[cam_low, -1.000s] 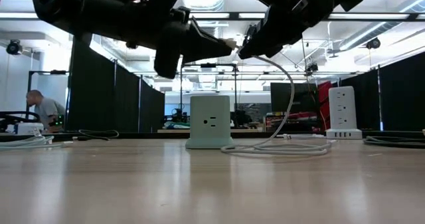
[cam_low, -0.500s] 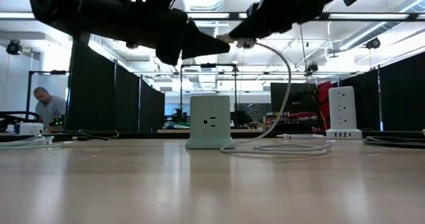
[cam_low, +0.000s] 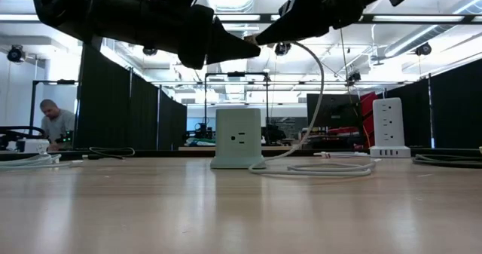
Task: Insert USB
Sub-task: Insert the right white USB cable into the green outlet
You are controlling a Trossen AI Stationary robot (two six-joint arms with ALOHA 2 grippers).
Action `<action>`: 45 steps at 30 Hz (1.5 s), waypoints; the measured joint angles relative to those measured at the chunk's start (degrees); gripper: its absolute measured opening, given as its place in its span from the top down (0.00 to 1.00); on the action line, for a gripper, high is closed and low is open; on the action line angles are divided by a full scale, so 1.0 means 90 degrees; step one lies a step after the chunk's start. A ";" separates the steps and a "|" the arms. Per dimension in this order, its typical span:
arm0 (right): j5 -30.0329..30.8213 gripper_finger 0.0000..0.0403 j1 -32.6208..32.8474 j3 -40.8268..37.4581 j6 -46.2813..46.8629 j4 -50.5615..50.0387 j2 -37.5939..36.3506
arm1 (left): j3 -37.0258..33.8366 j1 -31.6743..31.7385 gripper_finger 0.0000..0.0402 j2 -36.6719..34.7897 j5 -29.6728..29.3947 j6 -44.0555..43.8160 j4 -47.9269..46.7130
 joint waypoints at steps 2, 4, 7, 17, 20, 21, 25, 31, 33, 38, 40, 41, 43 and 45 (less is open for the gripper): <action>-0.0005 0.97 0.0000 -0.0002 0.0026 -0.0021 0.0004 | 0.0001 -0.0011 1.00 -0.0030 0.0005 -0.0010 -0.0166; -0.0026 0.97 0.0000 -0.0002 -0.0039 -0.0081 0.0003 | 0.0015 -0.0033 1.00 -0.0163 0.0017 -0.0009 -0.0588; 0.0034 0.97 -0.0005 0.0148 -0.0223 -0.0601 -0.0044 | -0.0011 -0.0059 1.00 -0.0535 0.0039 -0.0192 -0.1808; 0.0019 0.97 -0.0044 0.1847 -0.3119 -0.3000 0.0948 | -0.0050 -0.0061 1.00 -0.2085 0.0013 -0.1954 -0.5393; 0.0121 0.97 -0.0113 0.2350 -0.4754 -0.3859 0.1533 | -0.0318 -0.0061 1.00 -0.2110 0.0012 -0.2023 -0.5115; 0.0269 0.97 -0.0129 0.2537 -0.5229 -0.4091 0.1716 | -0.0469 -0.0061 1.00 -0.2101 0.0013 -0.2033 -0.4906; 0.0972 0.97 -0.0182 0.3377 -0.6028 -0.4785 0.2260 | -0.1157 -0.0039 1.00 -0.1915 0.0008 -0.2289 -0.3627; 0.1063 0.97 -0.0206 0.4281 -0.6947 -0.5804 0.2777 | -0.2201 0.0105 1.00 -0.1173 -0.0033 -0.2320 -0.0794; 0.1433 0.97 -0.0199 0.4405 -0.7268 -0.6010 0.2914 | -0.2395 0.0252 1.00 -0.0771 -0.0050 -0.2357 -0.0051; 0.2385 0.97 -0.0189 0.4570 -0.7497 -0.6058 0.3145 | -0.2248 0.0513 1.00 0.0259 0.0064 -0.2573 0.0919; 0.2368 0.97 -0.0178 0.4580 -0.7496 -0.6100 0.3174 | -0.1989 0.0572 1.00 0.0662 0.0063 -0.2607 0.0937; 0.2354 0.97 -0.0152 0.4578 -0.7498 -0.6137 0.3175 | -0.1856 0.0585 1.00 0.0826 0.0071 -0.2608 0.0950; 0.2339 0.97 -0.0099 0.4578 -0.7516 -0.6152 0.3173 | -0.1642 0.0608 1.00 0.1126 0.0068 -0.2597 0.0903; 0.2336 0.97 -0.0038 0.4580 -0.7511 -0.6292 0.3130 | -0.1442 0.0624 1.00 0.1401 0.0036 -0.2567 0.0877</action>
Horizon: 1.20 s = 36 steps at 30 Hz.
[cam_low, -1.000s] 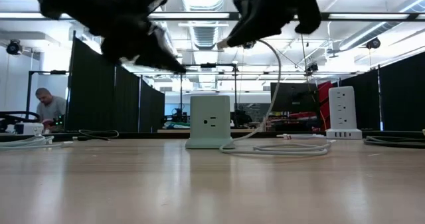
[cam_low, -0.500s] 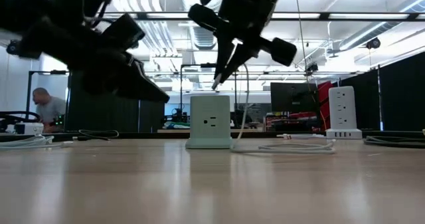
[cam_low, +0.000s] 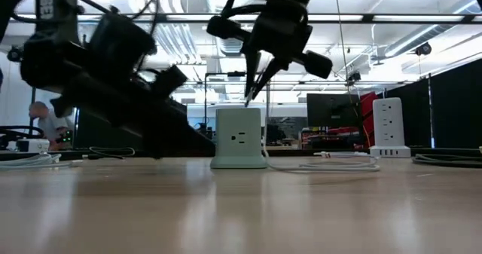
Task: Insert USB
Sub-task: Insert the right white USB cable into the green outlet
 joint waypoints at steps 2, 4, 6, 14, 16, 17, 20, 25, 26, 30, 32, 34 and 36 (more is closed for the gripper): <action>-0.0054 0.97 0.0036 0.0005 0.0001 -0.0076 -0.0036 | 0.0114 0.0011 1.00 0.0159 -0.0029 0.0055 0.0002; -0.0191 0.97 0.0035 0.0012 0.0037 -0.0215 -0.0071 | 0.0232 0.0033 1.00 0.0293 -0.0040 0.0068 0.0043; -0.0367 0.97 0.0027 0.0012 0.0085 -0.0329 -0.0072 | 0.0335 0.0044 1.00 0.0344 -0.0030 0.0071 0.0020; -0.0588 0.97 0.0021 0.0039 0.0409 -0.0669 -0.0075 | 0.0840 0.0068 1.00 0.0435 0.0403 0.0406 -0.0309; -0.0792 0.97 0.0021 0.0045 0.0478 -0.0868 -0.0090 | 0.0923 0.0068 1.00 0.0435 0.0412 0.0459 -0.0456; -0.0893 0.97 0.0021 0.0048 0.0504 -0.0977 -0.0098 | 0.0960 0.0068 1.00 0.0435 0.0393 0.0458 -0.0557; -0.1023 0.97 0.0036 0.0052 0.0530 -0.1218 -0.0113 | 0.0986 0.0073 1.00 0.0432 0.0378 0.0459 -0.0660; -0.1088 0.97 0.0075 0.0051 0.0432 -0.1202 -0.0113 | 0.0977 0.0075 1.00 0.0426 0.0383 0.0457 -0.0722; -0.1120 0.97 0.0075 0.0049 0.0410 -0.1202 -0.0113 | 0.0982 0.0075 1.00 0.0426 0.0383 0.0457 -0.0731; -0.1289 0.97 0.0055 0.0049 0.0305 -0.1202 -0.0113 | 0.1013 0.0076 1.00 0.0426 0.0408 0.0459 -0.0765; -0.1379 0.97 0.0053 0.0049 0.0111 -0.1204 -0.0113 | 0.1013 0.0080 1.00 0.0426 0.0478 0.0500 -0.0746; -0.1432 0.97 0.0050 0.0046 -0.0027 -0.1162 -0.0112 | 0.1013 0.0080 1.00 0.0426 0.0513 0.0574 -0.0741; -0.1469 0.97 0.0019 0.0046 -0.0122 -0.1088 -0.0078 | 0.1013 0.0080 1.00 0.0426 0.0518 0.0601 -0.0738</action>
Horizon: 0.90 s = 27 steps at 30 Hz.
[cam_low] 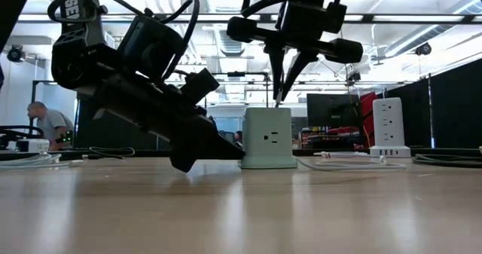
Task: Insert USB
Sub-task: Insert the right white USB cable into the green outlet
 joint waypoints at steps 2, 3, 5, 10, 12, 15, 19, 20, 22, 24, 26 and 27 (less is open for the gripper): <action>-0.0049 0.97 -0.0048 0.0001 -0.0067 0.0024 0.0028 | 0.0002 0.0000 1.00 0.0000 0.0010 0.0002 0.0000; -0.0063 0.97 -0.0079 0.0001 -0.0105 0.0035 0.0041 | 0.0004 0.0001 1.00 0.0000 0.0033 0.0002 0.0000; -0.0125 0.97 -0.0124 0.0000 -0.0173 0.0074 0.0085 | 0.0005 0.0005 1.00 0.0000 0.0094 0.0012 0.0000; -0.0443 0.97 -0.0197 -0.0012 -0.0202 0.0232 0.0096 | 0.0005 0.0005 1.00 0.0000 0.0114 0.0231 0.0000; -0.0535 0.97 -0.0202 -0.0020 -0.0202 0.0338 0.0108 | 0.0005 0.0005 1.00 0.0000 0.0132 0.0237 0.0009; -0.0549 0.96 -0.0197 -0.0034 -0.0201 0.0369 0.0118 | 0.0010 0.0005 1.00 0.0000 0.0160 0.0237 0.0015; -0.0643 0.96 -0.0238 -0.0130 -0.0187 0.0431 0.0113 | 0.0015 0.0005 1.00 0.0002 0.0181 0.0208 0.0019; -0.0644 0.96 -0.0247 -0.0172 -0.0183 0.0462 0.0111 | 0.0015 0.0005 1.00 0.0002 0.0181 0.0201 0.0021; -0.0647 0.96 -0.0250 -0.0271 -0.0177 0.0553 0.0099 | 0.0015 0.0005 1.00 0.0002 0.0185 0.0197 0.0019; -0.0634 0.96 -0.0250 -0.0323 -0.0103 0.0593 0.0096 | 0.0015 0.0005 1.00 0.0002 0.0183 0.0191 0.0019; -0.0600 0.96 -0.0248 -0.0323 0.0001 0.0589 0.0094 | 0.0015 0.0005 1.00 -0.0012 0.0179 0.0142 0.0010; -0.0568 0.96 -0.0248 -0.0311 0.0115 0.0578 0.0095 | 0.0015 0.0002 1.00 -0.0031 0.0183 0.0121 -0.0012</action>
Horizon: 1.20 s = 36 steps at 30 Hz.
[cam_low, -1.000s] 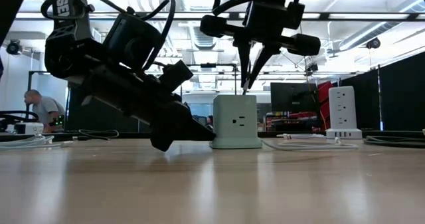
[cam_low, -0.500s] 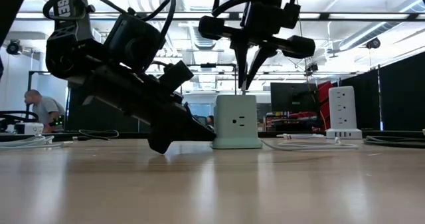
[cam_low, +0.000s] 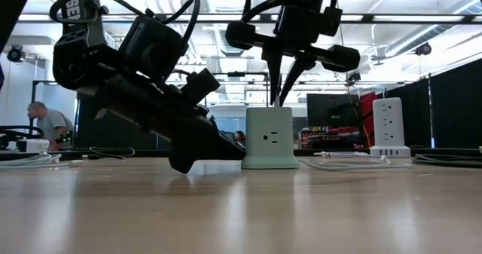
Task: Insert USB
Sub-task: Insert the right white USB cable into the green outlet, then move the violet charger adapter to the middle of the table
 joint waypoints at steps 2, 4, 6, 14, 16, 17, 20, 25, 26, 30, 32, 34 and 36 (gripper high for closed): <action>0.0094 0.96 0.0015 0.0049 0.0233 -0.0053 0.0008 | 0.0000 -0.0004 1.00 -0.0080 0.0026 -0.0005 -0.0071; 0.0163 0.95 0.0035 0.0112 0.0461 -0.0121 -0.0002 | -0.0002 -0.0017 1.00 -0.0202 0.0101 -0.0006 -0.0185; 0.0184 0.90 0.0063 0.0179 0.0656 -0.0154 -0.0005 | -0.0002 -0.0020 1.00 -0.0375 0.0122 -0.0012 -0.0440; 0.0433 0.64 0.0195 0.0248 0.3417 -0.0484 -0.0327 | -0.0010 -0.0089 1.00 -0.1873 0.0006 -0.0921 -0.3263; 0.0426 0.60 0.0204 0.0255 0.4075 -0.0906 -0.0540 | -0.0010 -0.0103 1.00 -0.2431 -0.0002 -0.1236 -0.3969; 0.0413 0.59 0.0202 0.0256 0.4427 -0.1100 -0.0665 | -0.0010 -0.0112 1.00 -0.2704 -0.0005 -0.1408 -0.4276; 0.0110 0.56 0.0193 0.0263 0.5624 -0.1795 -0.0926 | -0.0010 -0.0132 1.00 -0.3479 -0.0008 -0.1659 -0.4805; -0.1455 0.56 0.0160 0.0221 0.8026 -0.2639 -0.1439 | -0.0012 -0.0170 1.00 -0.4484 -0.0030 -0.1498 -0.4806; -0.1818 0.56 0.0168 0.0162 0.8434 -0.2680 -0.1527 | -0.0012 -0.0181 1.00 -0.4620 -0.0029 -0.1325 -0.4700; -0.2454 0.59 0.0468 -0.0207 0.9102 -0.2562 -0.1993 | -0.0012 -0.0194 1.00 -0.4850 -0.0041 -0.0340 -0.4035; -0.2286 0.60 0.0625 -0.0416 0.9353 -0.2283 -0.2246 | -0.0012 -0.0194 1.00 -0.4848 -0.0039 0.0138 -0.3672; -0.2109 0.62 0.0771 -0.0690 0.9772 -0.2047 -0.2457 | -0.0012 -0.0194 1.00 -0.4775 -0.0041 0.0530 -0.3323; -0.1979 0.65 0.0913 -0.1004 1.0312 -0.1790 -0.2640 | -0.0012 -0.0188 1.00 -0.4674 -0.0044 0.0868 -0.3224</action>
